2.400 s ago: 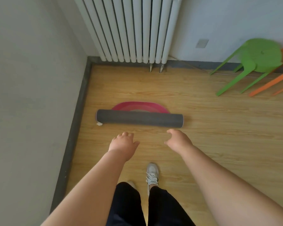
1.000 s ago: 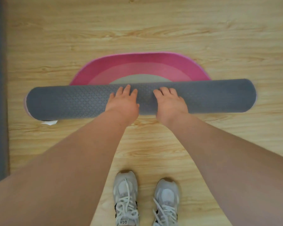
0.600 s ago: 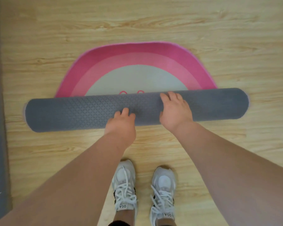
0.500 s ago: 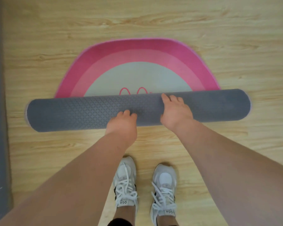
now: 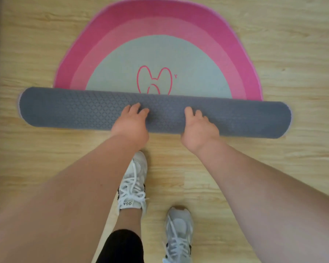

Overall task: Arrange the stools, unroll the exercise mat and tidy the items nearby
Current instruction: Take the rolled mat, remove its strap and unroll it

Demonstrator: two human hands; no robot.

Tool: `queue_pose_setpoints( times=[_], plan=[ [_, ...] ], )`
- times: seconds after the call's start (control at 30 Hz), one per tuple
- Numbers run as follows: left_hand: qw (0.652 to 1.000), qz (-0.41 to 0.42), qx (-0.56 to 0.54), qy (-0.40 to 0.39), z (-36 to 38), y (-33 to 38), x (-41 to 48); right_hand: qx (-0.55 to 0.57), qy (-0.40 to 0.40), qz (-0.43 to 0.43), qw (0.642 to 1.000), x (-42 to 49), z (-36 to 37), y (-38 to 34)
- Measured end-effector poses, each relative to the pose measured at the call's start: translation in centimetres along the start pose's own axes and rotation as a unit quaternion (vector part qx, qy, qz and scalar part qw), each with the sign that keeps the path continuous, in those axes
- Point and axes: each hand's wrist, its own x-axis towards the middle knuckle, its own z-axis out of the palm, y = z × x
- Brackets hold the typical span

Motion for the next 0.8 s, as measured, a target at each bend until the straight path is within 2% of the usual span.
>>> queue_pose_setpoints(
  times=[0.17,0.23,0.4,0.47,0.6,0.8],
  plan=[
    [0.999,0.006,0.053,-0.009,3.1,0.2,-5.6,-0.031,0.113,-0.022,0.993,-3.0,1.5,0.4],
    [0.997,0.022,0.080,-0.001,3.8,0.1,-7.0,-0.015,0.130,-0.022,0.991,-3.1,1.5,0.7],
    [0.992,0.033,0.053,0.114,4.5,-0.5,-6.9,-0.010,0.013,-0.018,1.000,-2.7,2.4,1.3],
    [0.994,0.019,0.061,0.088,4.7,-0.7,-6.1,-0.008,-0.019,-0.003,1.000,-3.3,3.4,1.5],
    [0.996,0.018,0.083,-0.012,6.0,-1.1,-6.5,-0.058,-0.003,0.004,0.998,-6.0,5.7,1.2],
    [0.994,0.038,0.102,0.013,8.1,-1.9,-11.2,-0.046,0.017,0.026,0.998,-9.9,8.2,0.6]
  ],
)
